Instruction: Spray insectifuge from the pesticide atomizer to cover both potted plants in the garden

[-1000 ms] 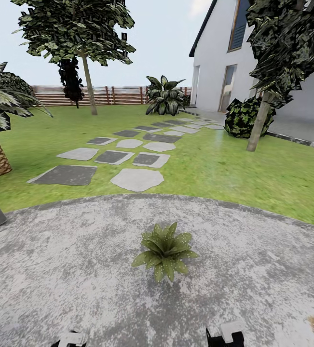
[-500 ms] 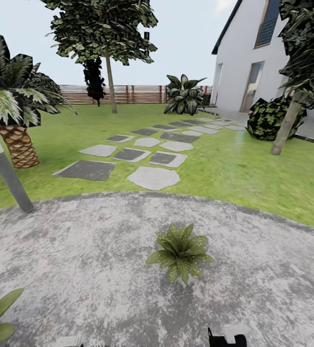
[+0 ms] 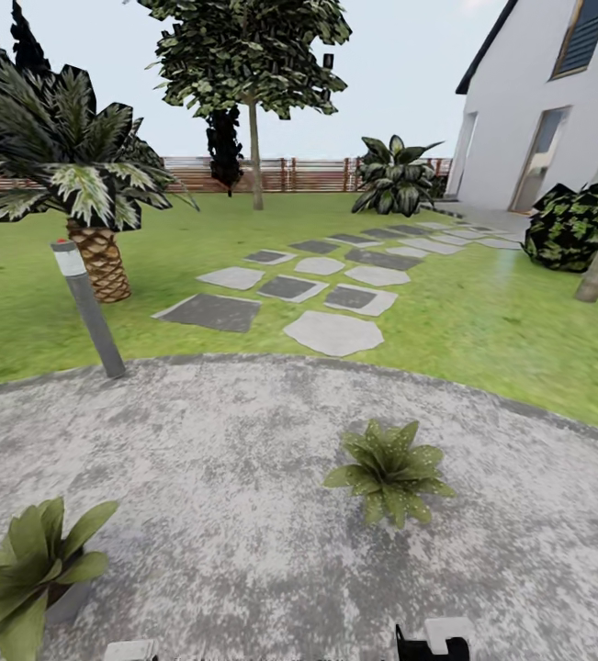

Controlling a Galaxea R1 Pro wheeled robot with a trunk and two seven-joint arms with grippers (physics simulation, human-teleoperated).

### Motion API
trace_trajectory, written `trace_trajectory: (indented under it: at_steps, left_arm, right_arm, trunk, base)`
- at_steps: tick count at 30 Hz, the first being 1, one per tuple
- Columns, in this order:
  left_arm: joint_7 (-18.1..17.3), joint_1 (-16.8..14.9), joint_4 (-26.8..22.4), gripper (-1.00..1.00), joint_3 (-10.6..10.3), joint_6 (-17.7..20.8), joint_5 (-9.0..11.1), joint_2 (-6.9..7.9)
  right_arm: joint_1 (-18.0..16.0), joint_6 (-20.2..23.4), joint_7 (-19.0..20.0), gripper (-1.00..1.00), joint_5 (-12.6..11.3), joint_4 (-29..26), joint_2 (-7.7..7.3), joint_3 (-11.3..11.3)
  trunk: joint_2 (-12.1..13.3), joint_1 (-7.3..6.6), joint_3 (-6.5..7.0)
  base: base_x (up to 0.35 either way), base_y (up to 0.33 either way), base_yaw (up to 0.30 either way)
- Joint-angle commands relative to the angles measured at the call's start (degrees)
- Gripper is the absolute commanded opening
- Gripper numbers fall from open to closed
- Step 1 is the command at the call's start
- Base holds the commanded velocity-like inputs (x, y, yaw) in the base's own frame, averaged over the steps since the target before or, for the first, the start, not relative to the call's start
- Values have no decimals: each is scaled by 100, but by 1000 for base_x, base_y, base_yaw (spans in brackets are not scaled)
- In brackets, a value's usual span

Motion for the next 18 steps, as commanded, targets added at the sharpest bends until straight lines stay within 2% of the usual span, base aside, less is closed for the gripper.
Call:
trace_trajectory:
  at_steps: [1,5,18]
  left_arm:
    - [-54,-4,6,-100,30,-8,29,0]
    - [-54,-4,6,-100,30,-9,26,0]
    - [-58,-4,6,-100,30,-11,25,-9]
  right_arm:
    - [-2,-14,-25,100,-38,0,-2,51]
    - [-2,-14,-25,100,-38,1,-2,51]
    - [-2,-14,-25,100,-38,5,-2,51]
  trunk:
    - [-2,-2,-11]
    - [-2,-2,-33]
    - [-2,-2,-105]
  base:
    - [-29,295,239]
    - [-8,150,238]
    - [0,7,238]
